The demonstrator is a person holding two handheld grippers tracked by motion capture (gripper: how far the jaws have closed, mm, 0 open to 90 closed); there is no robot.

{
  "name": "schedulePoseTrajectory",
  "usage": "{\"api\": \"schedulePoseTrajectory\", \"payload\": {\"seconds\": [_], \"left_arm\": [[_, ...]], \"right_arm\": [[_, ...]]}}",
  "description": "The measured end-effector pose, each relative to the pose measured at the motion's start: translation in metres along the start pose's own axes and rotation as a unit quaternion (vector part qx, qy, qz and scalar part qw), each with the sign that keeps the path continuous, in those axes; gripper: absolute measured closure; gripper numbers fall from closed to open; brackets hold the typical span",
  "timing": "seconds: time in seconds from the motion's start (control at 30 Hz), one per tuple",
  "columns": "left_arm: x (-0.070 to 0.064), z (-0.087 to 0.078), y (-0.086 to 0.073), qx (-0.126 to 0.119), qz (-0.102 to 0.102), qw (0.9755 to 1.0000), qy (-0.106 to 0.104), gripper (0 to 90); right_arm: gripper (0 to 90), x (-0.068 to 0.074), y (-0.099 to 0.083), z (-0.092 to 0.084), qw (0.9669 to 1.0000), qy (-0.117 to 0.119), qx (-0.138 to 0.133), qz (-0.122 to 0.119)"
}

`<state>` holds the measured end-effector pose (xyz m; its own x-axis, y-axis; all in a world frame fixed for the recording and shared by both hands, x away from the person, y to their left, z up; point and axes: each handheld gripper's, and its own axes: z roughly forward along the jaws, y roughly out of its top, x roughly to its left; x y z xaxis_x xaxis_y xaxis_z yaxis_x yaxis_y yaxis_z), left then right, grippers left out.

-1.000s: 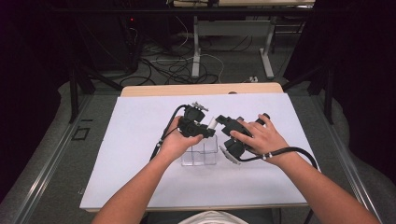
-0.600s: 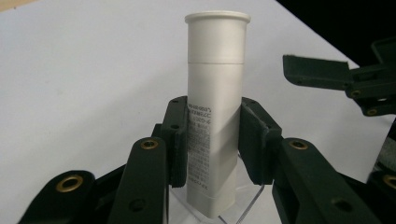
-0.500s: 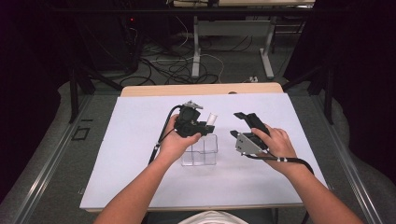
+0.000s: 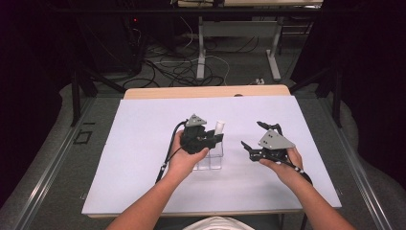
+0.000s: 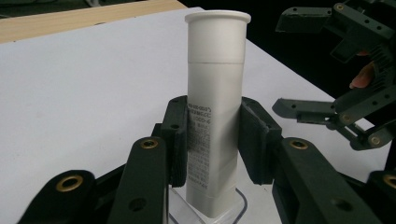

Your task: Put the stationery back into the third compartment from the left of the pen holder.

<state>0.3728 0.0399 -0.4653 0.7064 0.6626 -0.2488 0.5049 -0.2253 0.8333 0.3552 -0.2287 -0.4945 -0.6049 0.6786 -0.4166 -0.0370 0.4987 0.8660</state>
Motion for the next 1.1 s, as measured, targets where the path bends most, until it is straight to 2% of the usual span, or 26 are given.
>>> {"api": "schedulePoseTrajectory", "payload": {"seconds": [0.03,0.17,0.33,0.5,0.53,0.8,0.83,1.1], "left_arm": [[-0.001,0.001,-0.002,-0.004,-0.007,1.0000,0.000,66.7],[-0.003,0.003,-0.010,-0.013,-0.015,0.9998,0.011,66.7],[-0.006,0.005,-0.016,-0.014,-0.012,0.9997,0.017,66.7],[-0.008,0.007,-0.020,-0.011,0.003,0.9996,0.027,66.7],[-0.009,0.007,-0.021,-0.015,-0.002,0.9994,0.030,66.7],[-0.007,0.009,-0.027,-0.014,0.000,0.9993,0.034,66.7],[-0.006,0.009,-0.027,-0.018,0.007,0.9991,0.037,66.7],[-0.008,0.010,-0.027,-0.016,0.014,0.9990,0.040,66.6]], "right_arm": [[14.9,0.000,-0.001,0.000,1.0000,-0.002,-0.004,0.009],[14.8,-0.002,-0.003,0.000,0.9996,-0.006,-0.007,0.027],[14.8,-0.001,-0.005,0.000,0.9992,-0.002,-0.006,0.039],[14.8,-0.002,-0.005,-0.001,0.9991,-0.005,-0.007,0.043],[14.8,-0.002,-0.005,-0.001,0.9991,-0.004,-0.007,0.043],[14.8,-0.002,-0.007,0.000,0.9990,0.001,-0.003,0.044],[14.8,-0.001,-0.007,0.000,0.9989,0.000,-0.003,0.046],[14.9,-0.001,-0.008,0.001,0.9990,0.004,-0.002,0.044]]}}
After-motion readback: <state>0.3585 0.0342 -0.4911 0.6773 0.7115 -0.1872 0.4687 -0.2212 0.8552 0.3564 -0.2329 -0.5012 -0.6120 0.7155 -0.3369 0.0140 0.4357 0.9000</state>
